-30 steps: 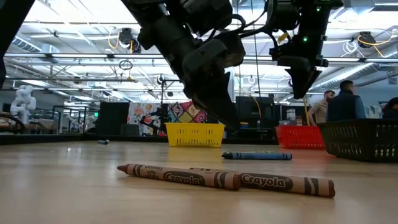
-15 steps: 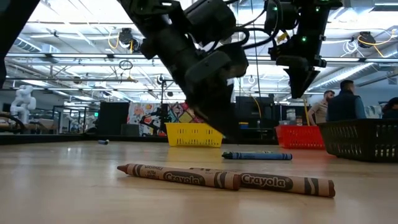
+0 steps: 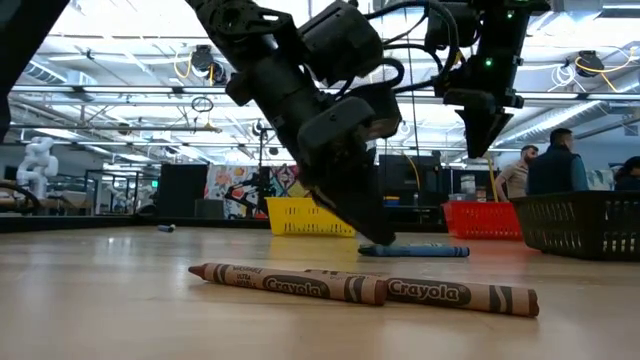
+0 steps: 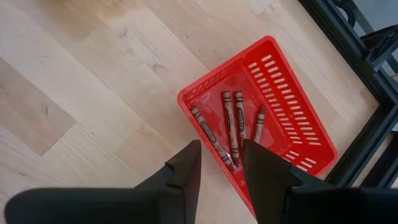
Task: Sort crayons
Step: Put the green crayon into the black bin
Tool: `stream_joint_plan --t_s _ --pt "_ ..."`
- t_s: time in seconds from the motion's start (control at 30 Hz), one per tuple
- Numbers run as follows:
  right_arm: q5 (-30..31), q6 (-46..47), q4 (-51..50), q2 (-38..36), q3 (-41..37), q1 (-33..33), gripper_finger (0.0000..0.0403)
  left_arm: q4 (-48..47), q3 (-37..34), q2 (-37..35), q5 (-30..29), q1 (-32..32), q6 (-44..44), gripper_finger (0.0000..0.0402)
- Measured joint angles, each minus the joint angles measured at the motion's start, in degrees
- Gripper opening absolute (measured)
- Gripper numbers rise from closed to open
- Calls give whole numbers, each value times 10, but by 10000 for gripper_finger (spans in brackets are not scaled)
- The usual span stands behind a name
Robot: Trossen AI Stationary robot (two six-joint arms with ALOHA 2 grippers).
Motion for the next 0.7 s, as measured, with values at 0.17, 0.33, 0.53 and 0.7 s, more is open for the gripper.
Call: stream_joint_plan --t_s 0.17,0.33,0.53,0.7 --pt "0 -2 0 0 0 0 105 3 0 6 0 0 -1 83" --pt "0 -2 0 0 0 0 105 4 0 9 2 0 0 83" --pt "0 -2 0 0 0 0 105 -1 0 9 -2 2 18 82" --pt "0 -2 0 0 0 0 105 -3 0 9 -4 5 26 37"
